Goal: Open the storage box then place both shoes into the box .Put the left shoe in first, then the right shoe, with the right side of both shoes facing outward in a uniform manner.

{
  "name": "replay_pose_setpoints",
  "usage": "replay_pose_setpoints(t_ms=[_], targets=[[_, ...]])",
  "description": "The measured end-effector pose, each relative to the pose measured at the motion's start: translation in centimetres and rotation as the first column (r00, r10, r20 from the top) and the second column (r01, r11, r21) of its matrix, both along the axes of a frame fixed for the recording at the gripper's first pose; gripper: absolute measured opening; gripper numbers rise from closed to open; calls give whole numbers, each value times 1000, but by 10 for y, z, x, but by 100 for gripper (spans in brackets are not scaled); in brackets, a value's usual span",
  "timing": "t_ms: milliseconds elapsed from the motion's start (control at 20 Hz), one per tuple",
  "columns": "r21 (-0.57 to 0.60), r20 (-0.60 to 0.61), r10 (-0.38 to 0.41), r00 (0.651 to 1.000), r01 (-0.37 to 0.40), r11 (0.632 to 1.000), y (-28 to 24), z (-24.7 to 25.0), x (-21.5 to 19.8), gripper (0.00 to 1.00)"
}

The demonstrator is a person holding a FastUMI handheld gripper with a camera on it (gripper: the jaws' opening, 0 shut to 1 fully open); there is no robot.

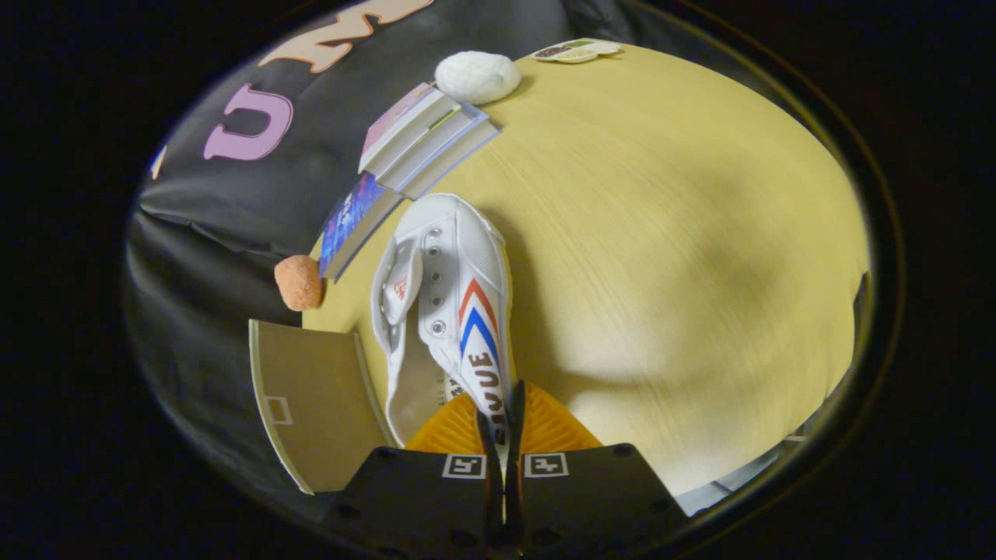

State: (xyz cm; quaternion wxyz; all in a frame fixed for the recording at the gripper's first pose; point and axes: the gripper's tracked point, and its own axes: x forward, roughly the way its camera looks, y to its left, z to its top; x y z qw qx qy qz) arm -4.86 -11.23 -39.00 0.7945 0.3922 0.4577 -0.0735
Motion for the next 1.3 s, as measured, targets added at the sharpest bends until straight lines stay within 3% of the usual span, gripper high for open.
replay_pose_setpoints(t_ms=[300, 500, 750, 1050, 1300], targets=[[-7, 138, 152, 979, -153, 988, 62, 93, 24, 3], [-57, 211, 335, 918, -330, 942, 139, 158, 32, 3], [-89, 211, 485, 849, -477, 874, 221, 169, 34, 3], [-229, 61, 545, 836, -520, 823, 244, 127, 31, 4], [-271, -33, 450, 893, -441, 855, 244, 135, 26, 5]])
